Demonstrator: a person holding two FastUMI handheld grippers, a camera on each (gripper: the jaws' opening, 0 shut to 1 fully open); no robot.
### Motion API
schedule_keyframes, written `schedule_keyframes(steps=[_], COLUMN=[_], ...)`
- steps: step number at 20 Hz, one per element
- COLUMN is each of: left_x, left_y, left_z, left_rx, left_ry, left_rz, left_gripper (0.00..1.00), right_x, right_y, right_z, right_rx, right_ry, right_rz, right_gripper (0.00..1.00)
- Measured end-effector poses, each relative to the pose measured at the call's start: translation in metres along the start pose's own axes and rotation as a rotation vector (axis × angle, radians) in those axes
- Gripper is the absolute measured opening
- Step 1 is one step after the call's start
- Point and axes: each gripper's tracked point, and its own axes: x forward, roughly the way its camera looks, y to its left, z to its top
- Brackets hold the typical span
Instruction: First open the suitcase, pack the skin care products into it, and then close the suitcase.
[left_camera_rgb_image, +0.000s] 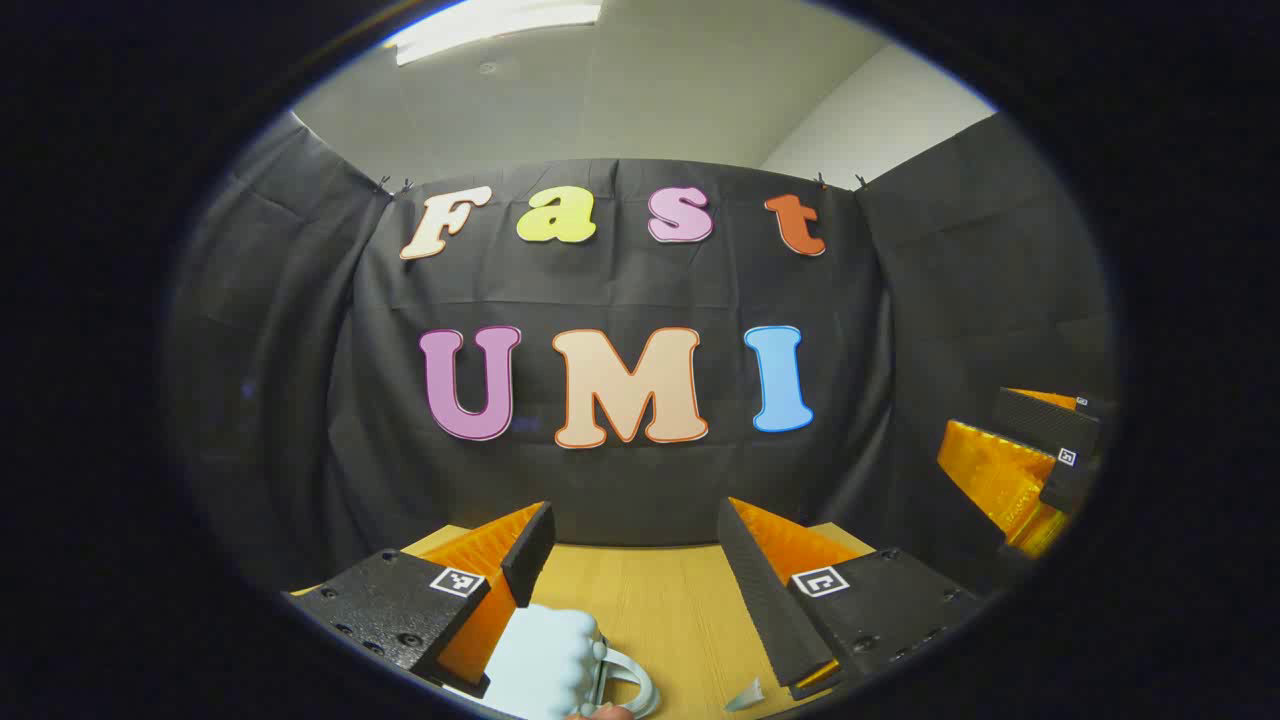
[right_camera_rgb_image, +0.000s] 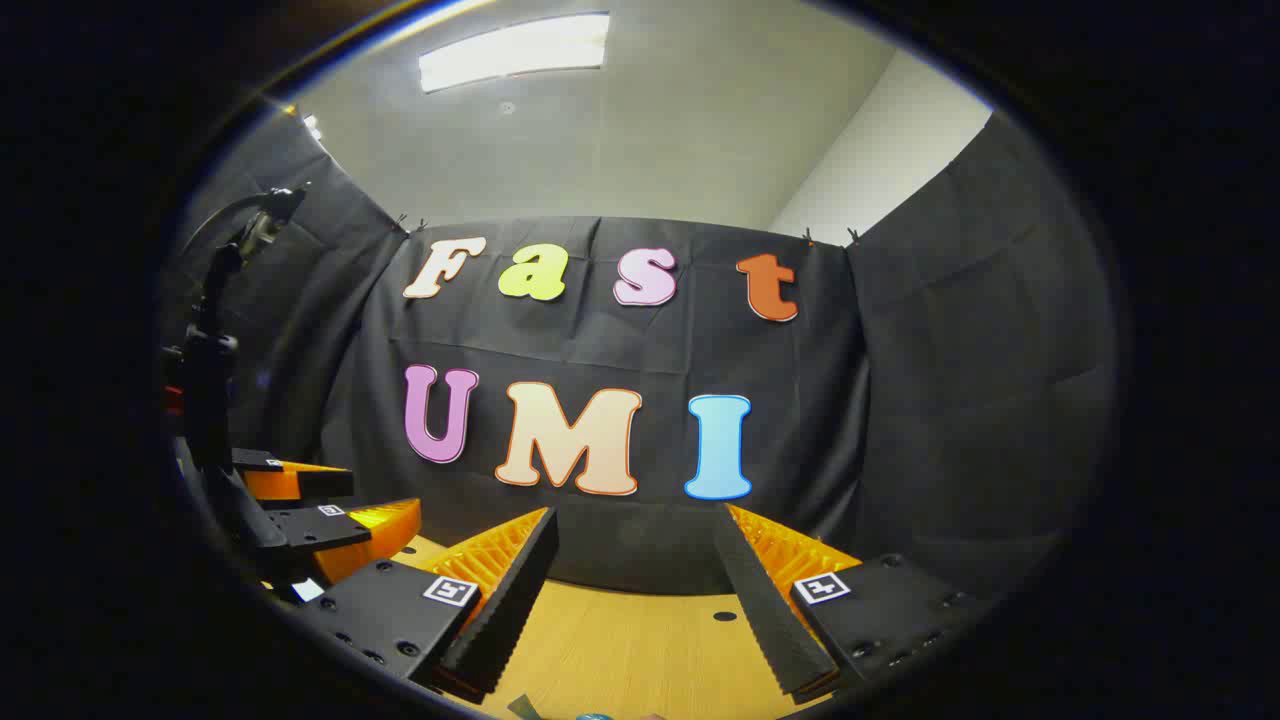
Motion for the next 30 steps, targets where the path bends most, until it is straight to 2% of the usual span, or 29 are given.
schedule_keyframes(steps=[11,15,18,22,26,30], left_x=[-0.001,0.004,0.006,0.003,0.005,0.001], left_y=[-0.017,-0.024,-0.021,-0.019,-0.017,-0.017], left_z=[-0.003,-0.011,-0.031,-0.084,-0.157,-0.225], left_rx=[0.012,-0.001,0.023,0.043,0.016,-0.072], left_ry=[0.0,0.015,0.061,0.181,0.367,0.584], left_rz=[-0.007,0.009,0.048,0.074,0.057,0.046], left_gripper=[0.95,0.94,0.95,0.94,0.96,0.96], right_x=[0.001,0.007,0.016,0.031,0.044,0.043], right_y=[-0.019,-0.033,-0.042,-0.061,-0.087,-0.103], right_z=[-0.006,-0.016,-0.031,-0.05,-0.065,-0.082], right_rx=[0.02,0.035,0.058,0.091,0.086,0.083], right_ry=[0.01,0.018,0.042,0.063,0.099,0.149], right_rz=[-0.016,-0.005,0.026,0.052,-0.021,-0.094], right_gripper=[0.98,0.99,0.99,0.98,0.99,0.98])
